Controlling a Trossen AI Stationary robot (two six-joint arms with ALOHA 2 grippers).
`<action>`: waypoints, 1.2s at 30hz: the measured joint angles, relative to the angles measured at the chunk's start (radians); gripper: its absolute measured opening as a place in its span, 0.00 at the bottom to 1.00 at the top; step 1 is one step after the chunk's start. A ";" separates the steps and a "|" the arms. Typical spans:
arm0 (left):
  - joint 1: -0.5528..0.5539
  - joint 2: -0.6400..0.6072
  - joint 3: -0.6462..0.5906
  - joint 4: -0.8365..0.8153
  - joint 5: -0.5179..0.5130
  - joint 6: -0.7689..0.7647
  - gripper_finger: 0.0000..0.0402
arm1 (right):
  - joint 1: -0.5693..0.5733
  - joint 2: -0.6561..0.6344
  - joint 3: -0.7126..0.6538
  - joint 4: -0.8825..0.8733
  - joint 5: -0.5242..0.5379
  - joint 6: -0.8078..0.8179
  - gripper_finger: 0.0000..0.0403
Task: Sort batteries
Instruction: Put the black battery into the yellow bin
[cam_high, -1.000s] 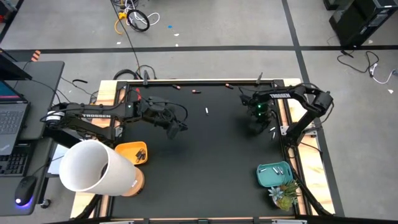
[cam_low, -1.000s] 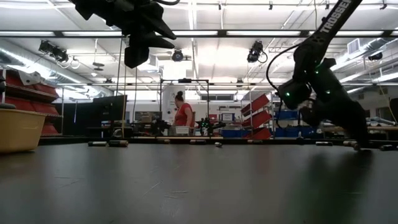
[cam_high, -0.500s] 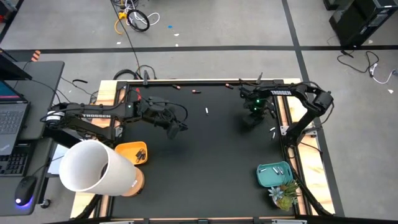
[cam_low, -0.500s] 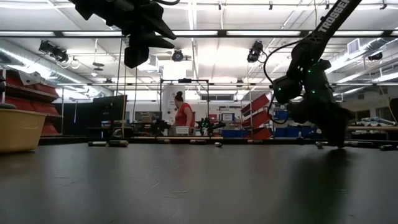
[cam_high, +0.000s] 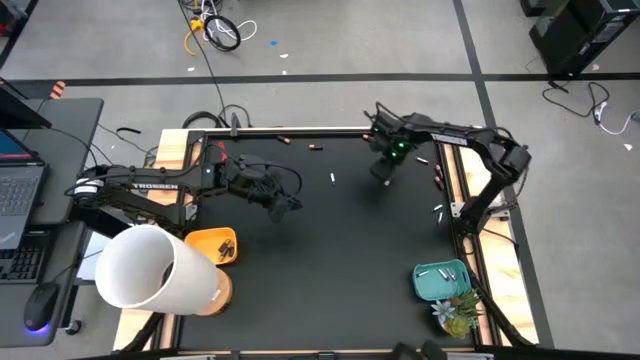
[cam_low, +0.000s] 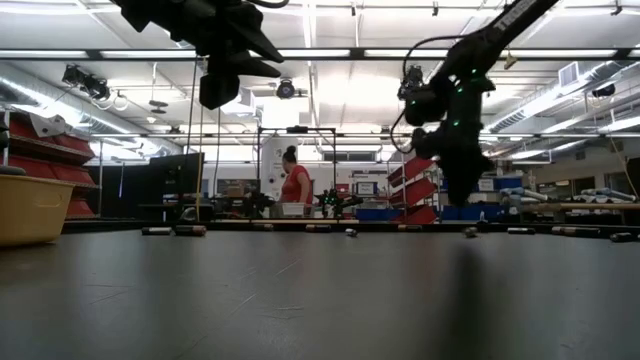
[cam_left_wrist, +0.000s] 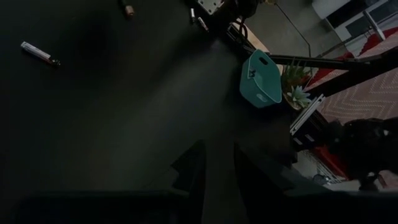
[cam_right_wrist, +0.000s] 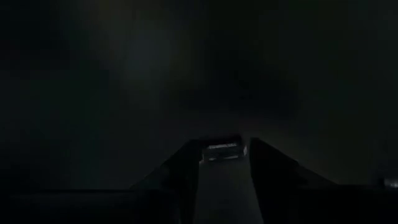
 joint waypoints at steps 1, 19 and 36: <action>0.000 0.000 0.000 0.002 -0.003 -0.002 0.24 | 0.004 0.023 0.015 0.019 0.012 0.004 0.31; 0.000 0.000 0.000 0.025 -0.014 -0.048 0.24 | 0.036 0.340 0.252 -0.065 0.069 -0.022 0.28; 0.000 0.000 0.000 0.043 -0.015 -0.047 0.24 | 0.049 0.199 0.299 -0.185 -0.058 -0.811 0.28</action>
